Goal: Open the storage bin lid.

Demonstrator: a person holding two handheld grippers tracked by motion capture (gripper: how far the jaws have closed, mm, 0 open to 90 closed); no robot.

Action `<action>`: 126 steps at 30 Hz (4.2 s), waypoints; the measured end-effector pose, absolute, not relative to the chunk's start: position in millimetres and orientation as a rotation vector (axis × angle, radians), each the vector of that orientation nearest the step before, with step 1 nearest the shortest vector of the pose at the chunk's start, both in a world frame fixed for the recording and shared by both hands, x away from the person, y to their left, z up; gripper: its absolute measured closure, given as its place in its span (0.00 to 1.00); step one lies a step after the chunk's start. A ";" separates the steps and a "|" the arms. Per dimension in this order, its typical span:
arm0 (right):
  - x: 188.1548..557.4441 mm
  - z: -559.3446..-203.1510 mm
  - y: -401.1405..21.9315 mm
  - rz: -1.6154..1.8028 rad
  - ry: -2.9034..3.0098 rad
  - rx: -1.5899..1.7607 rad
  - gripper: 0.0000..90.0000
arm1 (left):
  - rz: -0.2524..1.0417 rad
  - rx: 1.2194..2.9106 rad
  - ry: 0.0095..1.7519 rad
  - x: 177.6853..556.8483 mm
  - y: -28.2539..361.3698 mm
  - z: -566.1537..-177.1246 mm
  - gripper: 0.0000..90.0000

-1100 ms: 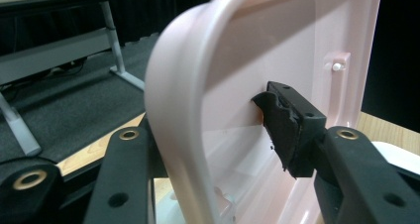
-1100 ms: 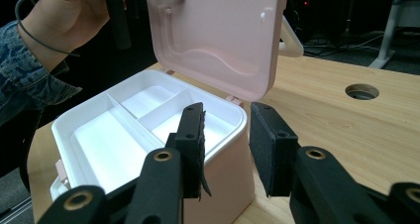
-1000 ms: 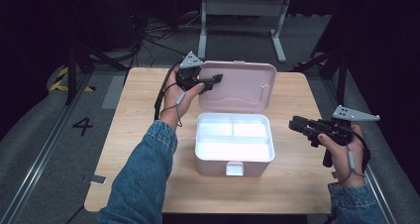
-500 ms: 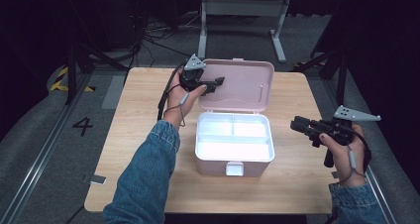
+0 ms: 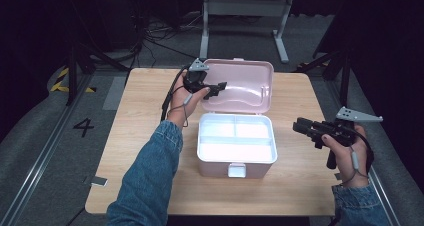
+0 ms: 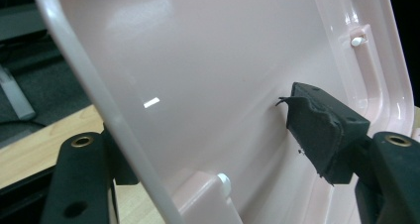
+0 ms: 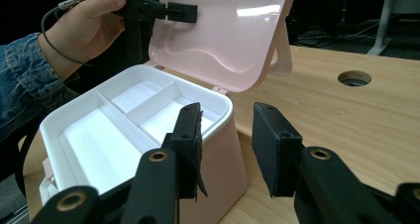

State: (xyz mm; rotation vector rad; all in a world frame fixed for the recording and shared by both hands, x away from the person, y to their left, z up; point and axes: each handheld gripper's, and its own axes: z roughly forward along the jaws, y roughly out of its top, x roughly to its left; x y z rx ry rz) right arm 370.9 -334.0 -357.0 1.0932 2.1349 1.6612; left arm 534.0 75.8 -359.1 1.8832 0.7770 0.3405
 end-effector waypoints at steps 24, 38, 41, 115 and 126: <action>374.0 -361.1 -334.4 1.663 2.142 1.119 0.70 | 0.263 1.908 0.903 542.7 82.5 -383.6 0.31; 373.7 -361.4 -333.5 1.669 2.139 1.132 0.69 | 0.184 1.938 0.995 545.4 83.8 -392.9 0.30; 373.7 -361.5 -333.5 1.669 2.138 1.134 0.69 | 0.180 1.937 1.007 545.6 83.5 -393.2 0.30; 409.6 -358.4 -319.2 1.533 2.222 1.170 0.57 | 0.416 2.040 0.793 375.1 153.8 -318.5 0.34; 404.7 -362.5 -329.9 1.450 2.229 1.205 0.54 | 0.464 2.010 1.044 380.6 201.6 -344.7 0.35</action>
